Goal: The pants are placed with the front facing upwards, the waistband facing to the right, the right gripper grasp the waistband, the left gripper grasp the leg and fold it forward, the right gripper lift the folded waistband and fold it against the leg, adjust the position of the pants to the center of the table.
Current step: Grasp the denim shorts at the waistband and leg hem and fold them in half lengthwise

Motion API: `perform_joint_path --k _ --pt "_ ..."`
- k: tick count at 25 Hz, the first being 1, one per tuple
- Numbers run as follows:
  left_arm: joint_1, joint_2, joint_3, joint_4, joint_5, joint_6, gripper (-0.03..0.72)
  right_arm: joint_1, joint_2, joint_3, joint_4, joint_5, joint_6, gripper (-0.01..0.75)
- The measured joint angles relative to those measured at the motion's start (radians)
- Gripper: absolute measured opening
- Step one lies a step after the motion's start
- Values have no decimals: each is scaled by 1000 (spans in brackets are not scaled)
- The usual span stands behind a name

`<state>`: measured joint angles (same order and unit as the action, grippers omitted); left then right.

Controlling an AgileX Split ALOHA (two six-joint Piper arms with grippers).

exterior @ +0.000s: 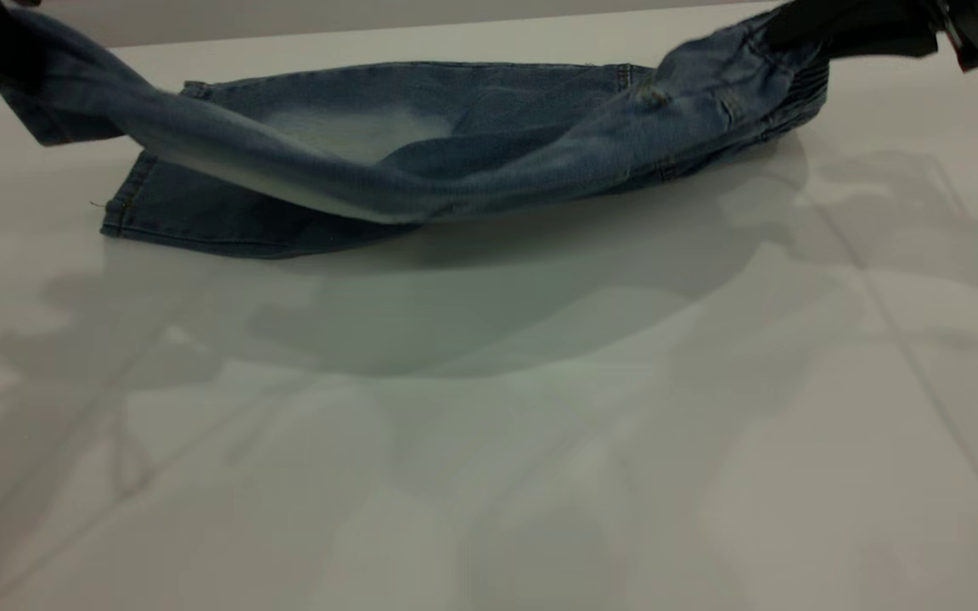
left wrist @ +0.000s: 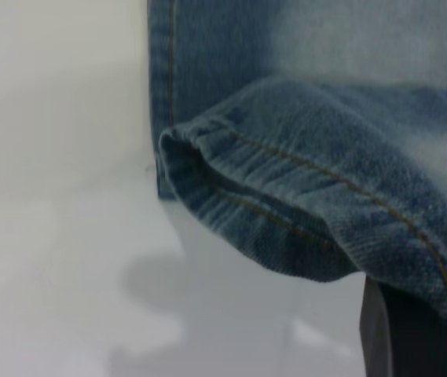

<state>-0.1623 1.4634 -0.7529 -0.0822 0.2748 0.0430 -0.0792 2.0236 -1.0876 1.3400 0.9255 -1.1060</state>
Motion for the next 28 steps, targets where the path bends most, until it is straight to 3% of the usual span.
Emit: perform_joint_path --k 10,28 --pt "0 99 -74 1 -72 0 55 0 1 -47 1 -79 53 37" --pt "0 269 -238 4 -88 32 55 0 1 -68 19 -142 59 37"
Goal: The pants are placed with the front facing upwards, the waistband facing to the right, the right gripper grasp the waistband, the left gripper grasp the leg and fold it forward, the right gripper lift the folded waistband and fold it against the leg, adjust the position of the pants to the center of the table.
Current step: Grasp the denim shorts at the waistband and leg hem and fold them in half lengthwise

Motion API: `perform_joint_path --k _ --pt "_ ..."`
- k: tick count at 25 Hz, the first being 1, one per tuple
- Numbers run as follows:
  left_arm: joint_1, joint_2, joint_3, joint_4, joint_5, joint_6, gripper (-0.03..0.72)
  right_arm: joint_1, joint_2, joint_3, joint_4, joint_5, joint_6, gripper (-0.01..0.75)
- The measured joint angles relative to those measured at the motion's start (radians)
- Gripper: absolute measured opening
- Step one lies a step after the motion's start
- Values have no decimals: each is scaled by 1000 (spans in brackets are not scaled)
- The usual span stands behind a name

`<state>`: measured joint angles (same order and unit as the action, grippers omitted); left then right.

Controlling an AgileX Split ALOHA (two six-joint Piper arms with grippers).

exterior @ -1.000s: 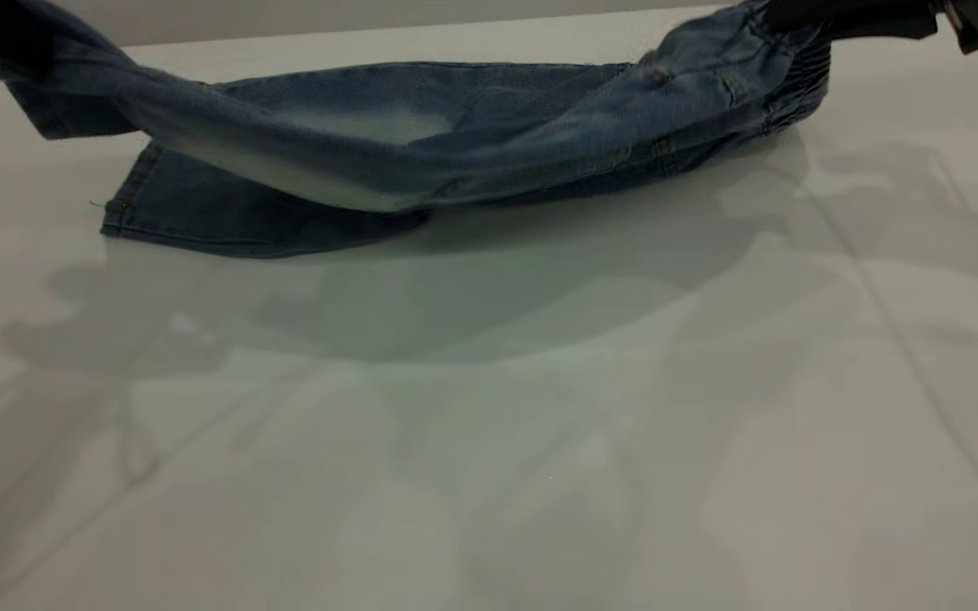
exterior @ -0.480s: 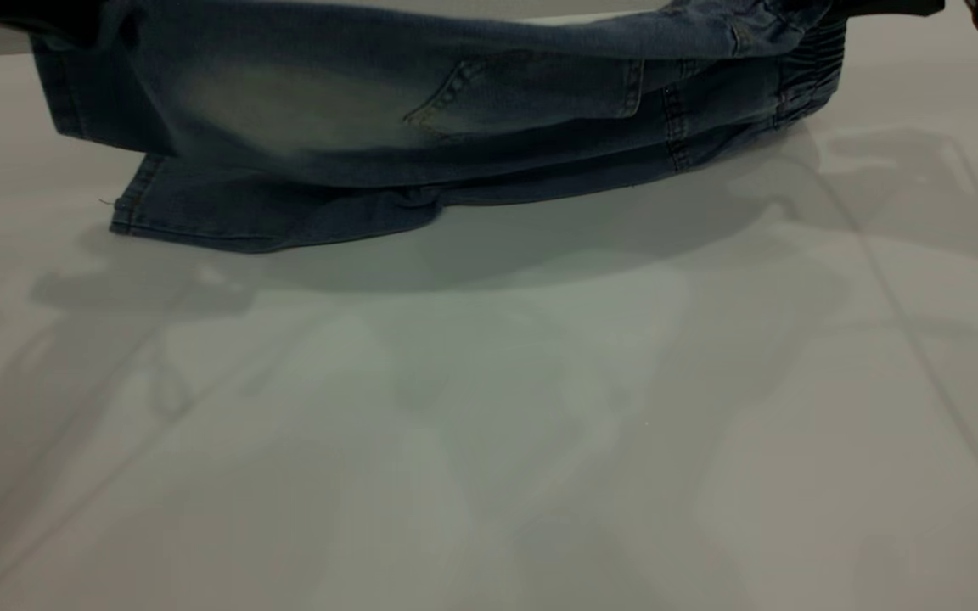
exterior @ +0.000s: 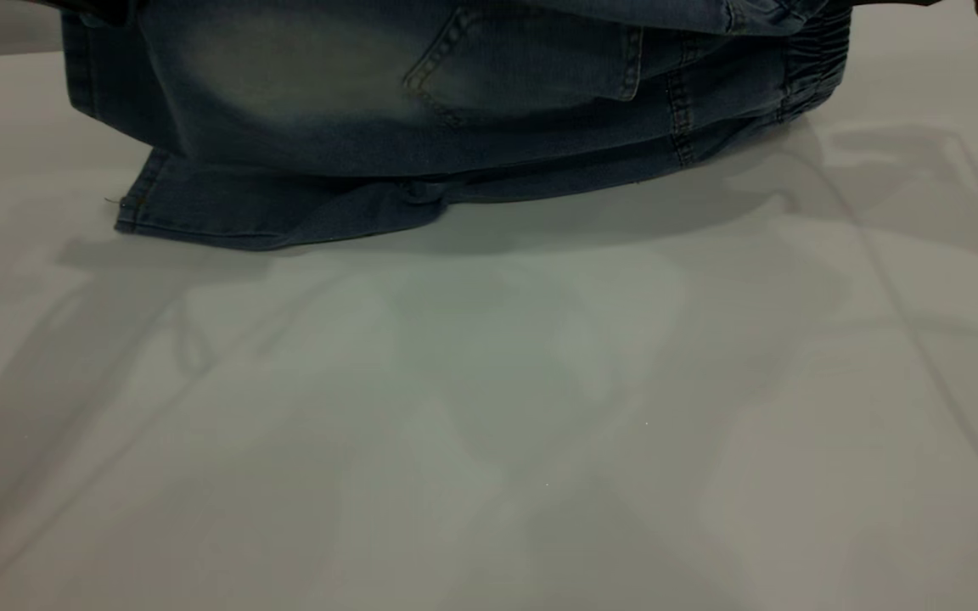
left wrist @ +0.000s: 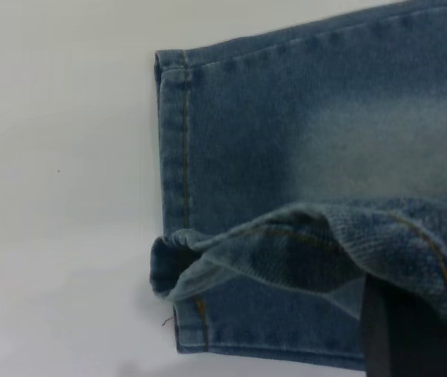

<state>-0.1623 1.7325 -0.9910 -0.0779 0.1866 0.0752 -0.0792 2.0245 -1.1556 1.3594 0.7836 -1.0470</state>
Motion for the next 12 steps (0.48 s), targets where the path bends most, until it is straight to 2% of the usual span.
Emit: perform_joint_path --k 6,12 --pt "0 14 -9 0 -47 3 55 0 9 -23 -12 2 -4 37" --pt "1 33 -28 3 -55 3 55 0 71 -101 -15 57 2 37"
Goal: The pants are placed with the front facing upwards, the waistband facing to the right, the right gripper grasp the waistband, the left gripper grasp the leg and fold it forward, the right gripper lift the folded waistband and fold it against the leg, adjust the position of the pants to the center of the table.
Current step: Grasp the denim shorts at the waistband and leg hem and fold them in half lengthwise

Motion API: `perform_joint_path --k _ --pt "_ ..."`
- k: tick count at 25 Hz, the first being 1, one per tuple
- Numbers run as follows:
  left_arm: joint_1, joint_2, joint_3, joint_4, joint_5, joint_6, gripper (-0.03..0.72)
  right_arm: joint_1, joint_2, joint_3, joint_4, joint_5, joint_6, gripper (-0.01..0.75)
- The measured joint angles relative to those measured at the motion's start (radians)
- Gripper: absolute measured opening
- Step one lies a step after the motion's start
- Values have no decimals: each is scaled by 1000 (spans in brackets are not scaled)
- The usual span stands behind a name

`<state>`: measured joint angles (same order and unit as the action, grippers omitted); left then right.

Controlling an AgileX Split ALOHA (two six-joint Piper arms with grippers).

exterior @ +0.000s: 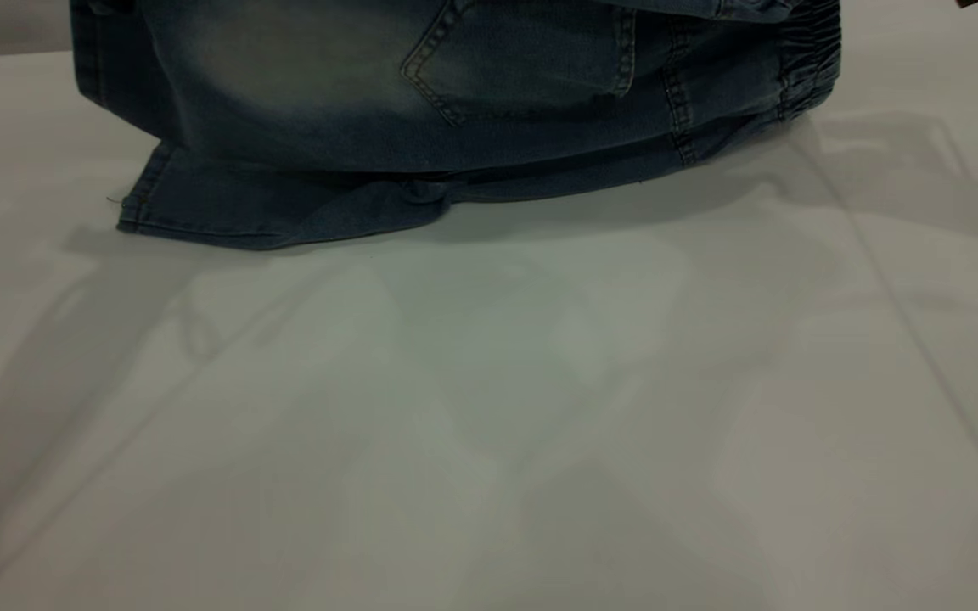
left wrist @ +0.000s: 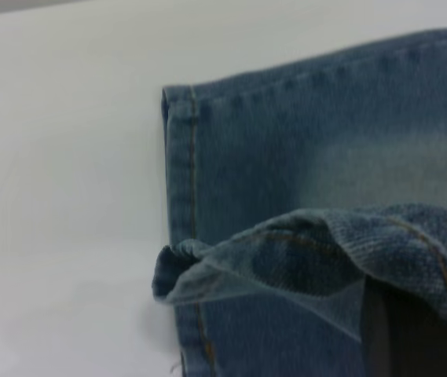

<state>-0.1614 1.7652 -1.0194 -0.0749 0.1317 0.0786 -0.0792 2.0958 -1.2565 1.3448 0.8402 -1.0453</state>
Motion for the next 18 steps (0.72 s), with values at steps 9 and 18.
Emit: perform_joint_path --k 9,18 --pt "0 126 -135 0 41 23 55 0 90 -86 -19 31 16 37" --pt "0 170 -199 4 40 23 55 0 157 -191 -17 41 16 37"
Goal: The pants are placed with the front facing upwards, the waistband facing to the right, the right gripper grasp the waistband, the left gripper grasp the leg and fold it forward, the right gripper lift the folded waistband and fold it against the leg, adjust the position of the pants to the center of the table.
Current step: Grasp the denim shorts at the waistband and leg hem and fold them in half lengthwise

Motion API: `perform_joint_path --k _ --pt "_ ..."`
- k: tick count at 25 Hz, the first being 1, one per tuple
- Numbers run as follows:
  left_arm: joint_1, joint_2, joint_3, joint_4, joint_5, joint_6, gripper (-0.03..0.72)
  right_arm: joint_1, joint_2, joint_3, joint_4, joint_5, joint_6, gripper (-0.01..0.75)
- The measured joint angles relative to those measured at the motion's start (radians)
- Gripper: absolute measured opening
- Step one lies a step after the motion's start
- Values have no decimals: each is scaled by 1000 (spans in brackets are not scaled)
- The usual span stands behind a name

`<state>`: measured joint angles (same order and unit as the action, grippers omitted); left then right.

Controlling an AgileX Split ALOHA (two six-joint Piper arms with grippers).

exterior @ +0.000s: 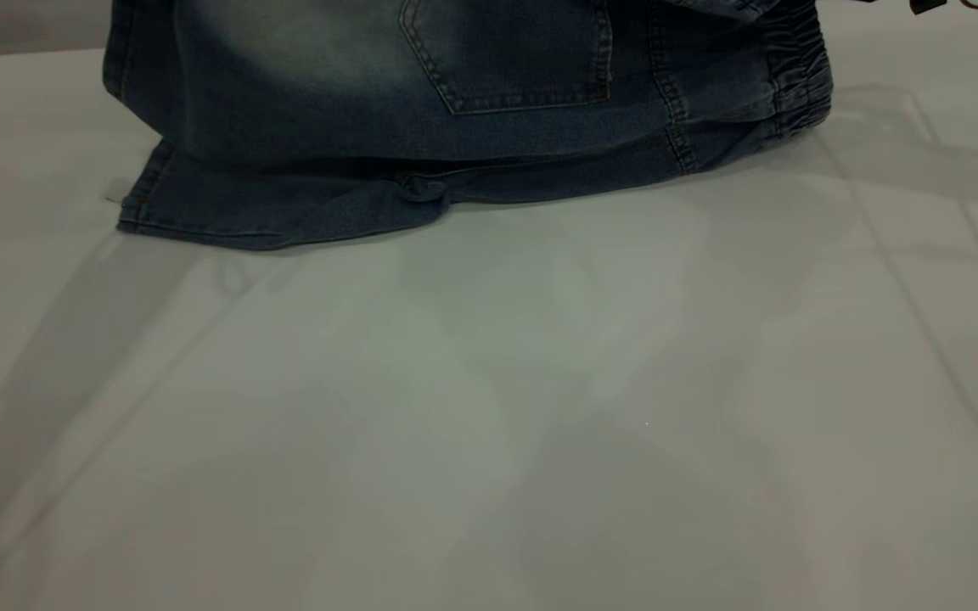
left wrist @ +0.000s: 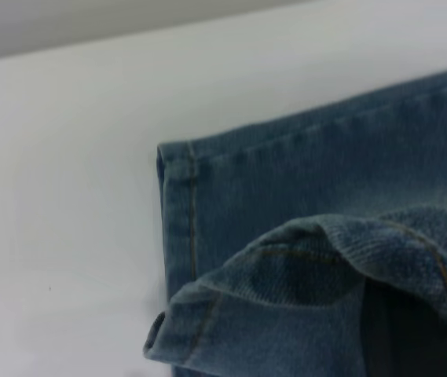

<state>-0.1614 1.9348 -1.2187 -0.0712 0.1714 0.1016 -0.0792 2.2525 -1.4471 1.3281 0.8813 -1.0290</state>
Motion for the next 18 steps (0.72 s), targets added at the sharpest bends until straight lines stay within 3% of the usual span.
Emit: perform_joint_path --k 9,13,18 --pt "0 1 -2 1 -14 0 55 0 34 -8 4 -14 0 80" --pt "0 1 -2 1 -14 0 55 0 34 -8 7 -11 0 211" --pt "0 1 -2 1 -12 0 55 0 31 -7 15 -40 1 449"
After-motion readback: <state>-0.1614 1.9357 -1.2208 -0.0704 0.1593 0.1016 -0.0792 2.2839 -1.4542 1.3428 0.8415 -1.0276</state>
